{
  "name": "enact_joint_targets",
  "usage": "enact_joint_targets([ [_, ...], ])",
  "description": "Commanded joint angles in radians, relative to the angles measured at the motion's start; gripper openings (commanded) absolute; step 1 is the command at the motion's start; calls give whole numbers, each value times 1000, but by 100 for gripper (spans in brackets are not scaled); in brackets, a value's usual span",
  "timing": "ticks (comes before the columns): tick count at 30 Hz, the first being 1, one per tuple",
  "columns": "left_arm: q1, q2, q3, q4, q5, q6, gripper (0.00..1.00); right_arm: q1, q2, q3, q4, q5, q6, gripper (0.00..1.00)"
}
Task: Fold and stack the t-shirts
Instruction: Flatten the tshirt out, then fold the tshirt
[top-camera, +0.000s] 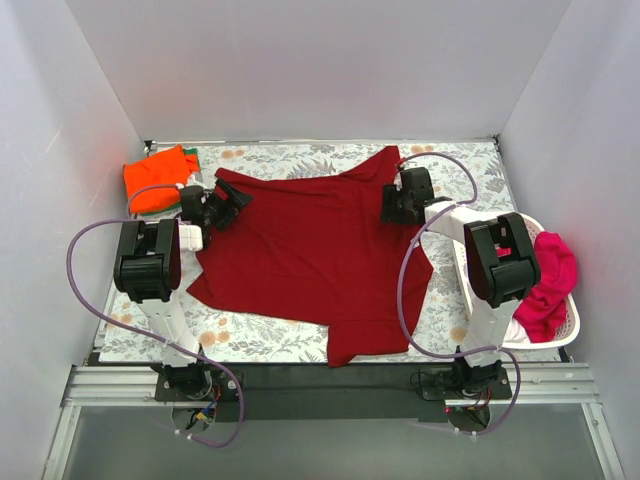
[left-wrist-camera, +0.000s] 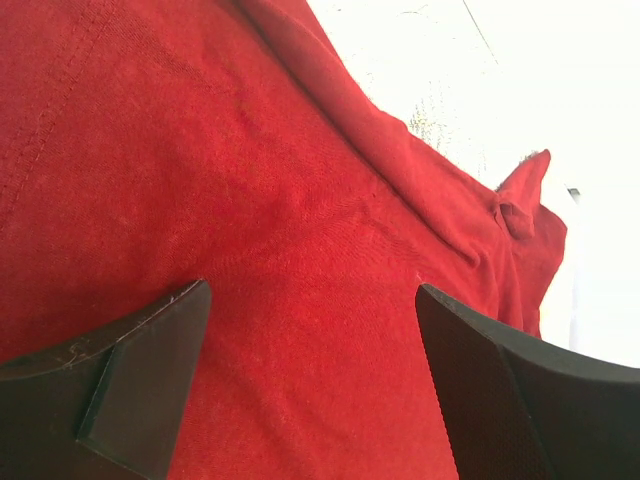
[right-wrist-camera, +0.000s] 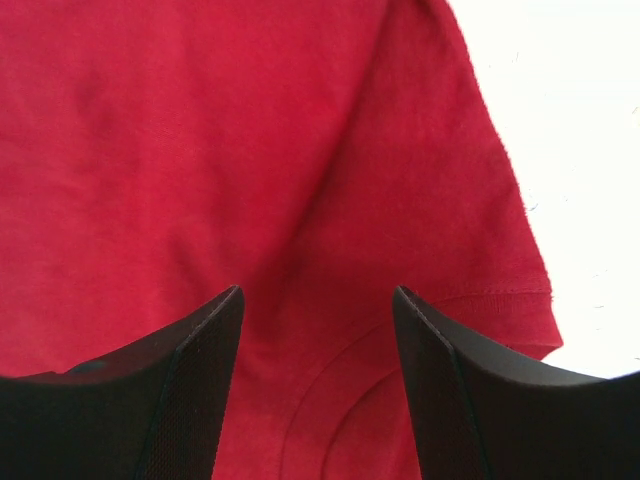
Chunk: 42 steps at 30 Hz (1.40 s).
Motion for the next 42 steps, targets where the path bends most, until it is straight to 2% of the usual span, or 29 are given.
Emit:
enact_joint_targets([
  [1,13,-34,-36,-79,-35,19,78,-2,38,24,11,33,15,55],
  [12,27,-55,-56,-44,20,12,78,-70,141,82,-41,33,25,56],
  [21,21,-21,-28,-7,121,12,78,-107,250,267,-145,63,4,56],
  [25,-22,-9,-25,-18,110,32,77,-108,224,235,-156,89,2,56],
  [33,-53,-21,-42,-19,115,39,77,-110,112,50,-156,138,39,57],
  [37,-64,-9,-2,-30,150,59,78,-111,117,73,-159,152,30,57],
  [42,-71,-15,61,-38,201,102,78,-122,149,193,-190,192,7,57],
])
